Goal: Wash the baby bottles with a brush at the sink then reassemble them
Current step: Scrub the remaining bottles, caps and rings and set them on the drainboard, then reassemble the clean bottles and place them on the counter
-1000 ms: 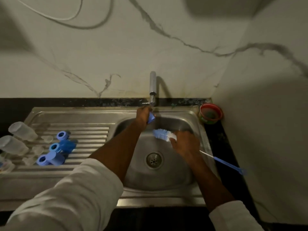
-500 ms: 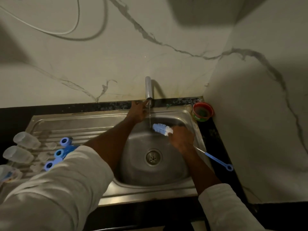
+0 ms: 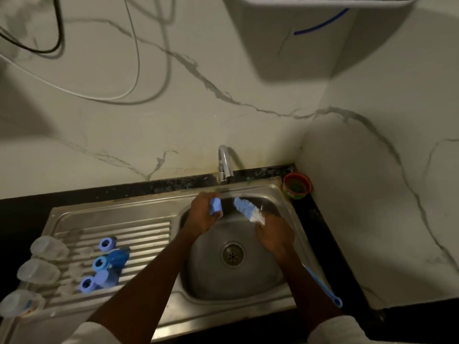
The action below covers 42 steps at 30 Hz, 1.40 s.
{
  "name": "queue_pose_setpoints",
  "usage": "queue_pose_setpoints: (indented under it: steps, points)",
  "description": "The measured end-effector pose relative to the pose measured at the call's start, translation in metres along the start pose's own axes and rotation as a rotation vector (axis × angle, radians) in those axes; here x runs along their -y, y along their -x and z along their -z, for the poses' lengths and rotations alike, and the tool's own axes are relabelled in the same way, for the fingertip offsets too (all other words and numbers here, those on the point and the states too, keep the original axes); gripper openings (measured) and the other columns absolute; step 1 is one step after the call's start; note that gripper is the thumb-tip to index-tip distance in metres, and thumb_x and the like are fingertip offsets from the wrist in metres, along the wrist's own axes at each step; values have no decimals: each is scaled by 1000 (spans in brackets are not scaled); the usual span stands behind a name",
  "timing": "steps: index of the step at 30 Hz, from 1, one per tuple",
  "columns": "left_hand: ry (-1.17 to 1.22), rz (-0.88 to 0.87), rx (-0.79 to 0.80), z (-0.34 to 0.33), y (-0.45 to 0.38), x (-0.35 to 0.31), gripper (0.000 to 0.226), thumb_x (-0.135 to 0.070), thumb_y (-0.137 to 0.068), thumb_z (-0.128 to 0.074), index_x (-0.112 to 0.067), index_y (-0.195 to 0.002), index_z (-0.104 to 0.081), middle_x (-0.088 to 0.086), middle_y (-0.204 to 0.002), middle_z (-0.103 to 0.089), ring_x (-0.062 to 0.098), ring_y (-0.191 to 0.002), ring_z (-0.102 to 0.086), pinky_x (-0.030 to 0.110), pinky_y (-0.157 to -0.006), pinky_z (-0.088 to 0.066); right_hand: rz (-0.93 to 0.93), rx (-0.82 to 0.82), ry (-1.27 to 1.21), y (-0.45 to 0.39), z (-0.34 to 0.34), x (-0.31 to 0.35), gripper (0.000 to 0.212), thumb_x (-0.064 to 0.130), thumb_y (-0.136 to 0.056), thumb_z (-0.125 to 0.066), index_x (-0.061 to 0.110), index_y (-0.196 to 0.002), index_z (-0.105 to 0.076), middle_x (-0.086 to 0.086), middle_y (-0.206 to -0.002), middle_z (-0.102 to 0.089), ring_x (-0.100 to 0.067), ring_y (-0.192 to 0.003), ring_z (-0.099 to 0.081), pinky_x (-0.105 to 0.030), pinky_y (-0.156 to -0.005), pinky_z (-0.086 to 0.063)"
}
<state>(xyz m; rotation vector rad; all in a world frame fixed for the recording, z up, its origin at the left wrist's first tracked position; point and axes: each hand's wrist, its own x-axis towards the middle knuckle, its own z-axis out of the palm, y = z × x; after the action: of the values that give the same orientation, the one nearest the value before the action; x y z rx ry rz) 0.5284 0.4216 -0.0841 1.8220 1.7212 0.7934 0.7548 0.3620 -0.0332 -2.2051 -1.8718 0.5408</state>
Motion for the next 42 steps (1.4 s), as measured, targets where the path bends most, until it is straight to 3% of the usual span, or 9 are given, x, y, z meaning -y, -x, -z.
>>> queue_pose_setpoints:
  steps: [10,12,14,16,23,28,33,37,42]
  points:
    - [132,-446,-381,93,7,-94,43,-22,-88,-79,-13,-125,-59,2,-125,-55,9,-112,-54,18,-93,-47,22,-433,-72,40,50,48,31,47,-103,-44,27,-122,-59,3,-101,-68,-19,-88,-65,-26,-72,-40]
    - [115,-361,-262,76,24,-73,40,-23,-90,-76,-16,-125,-57,0,-125,-55,7,-113,-52,16,-96,-43,-251,-474,-115,31,20,39,25,43,-105,-40,22,-108,-56,2,-86,-67,-17,-77,-61,-32,-64,-49]
    - [-21,-138,34,50,42,-34,38,-29,-91,-74,-21,-124,-57,-1,-123,-57,11,-113,-56,21,-96,-43,-570,-338,-120,27,3,16,28,36,-108,-38,16,-107,-58,-6,-91,-73,-16,-87,-63,-31,-67,-54]
    - [-100,-25,222,29,56,0,39,-33,-88,-74,-16,-120,-60,4,-118,-62,19,-110,-60,26,-100,-43,-395,-212,-5,37,-28,4,25,33,-106,-45,17,-117,-61,-3,-107,-71,-16,-99,-66,-25,-75,-47]
    - [68,-102,-134,24,43,-28,36,-15,-91,-75,-6,-122,-60,1,-117,-60,10,-103,-59,27,-93,-47,-132,-299,-94,34,-28,-12,22,34,-102,-54,17,-111,-66,2,-89,-69,-12,-75,-64,-30,-68,-51]
    - [-87,25,181,-8,45,5,42,-20,-87,-78,-10,-125,-63,8,-124,-62,19,-117,-58,40,-104,-45,-208,28,-42,23,-31,-35,29,36,-106,-43,22,-126,-59,-1,-106,-69,-20,-95,-67,-29,-76,-48]
    - [-80,114,223,-25,45,4,40,-27,-76,-86,-17,-106,-62,-2,-106,-60,17,-101,-60,23,-83,-41,-203,172,6,22,-33,-64,32,39,-107,-41,24,-129,-59,2,-116,-68,-13,-102,-65,-23,-80,-44]
    - [-77,124,166,-36,41,4,41,-31,-75,-87,-26,-104,-59,-8,-103,-60,9,-96,-57,28,-84,-45,-213,60,-143,12,-30,-94,56,58,-104,-29,22,-136,-58,-5,-116,-69,-21,-104,-66,-33,-89,-50]
    - [-78,128,153,-51,30,-2,42,-35,-74,-87,-30,-104,-58,-12,-102,-60,6,-96,-57,31,-87,-47,-264,102,-71,-16,-8,-135,47,30,-108,-39,26,-155,-36,-8,-149,-50,-28,-132,-52,-41,-110,-41]
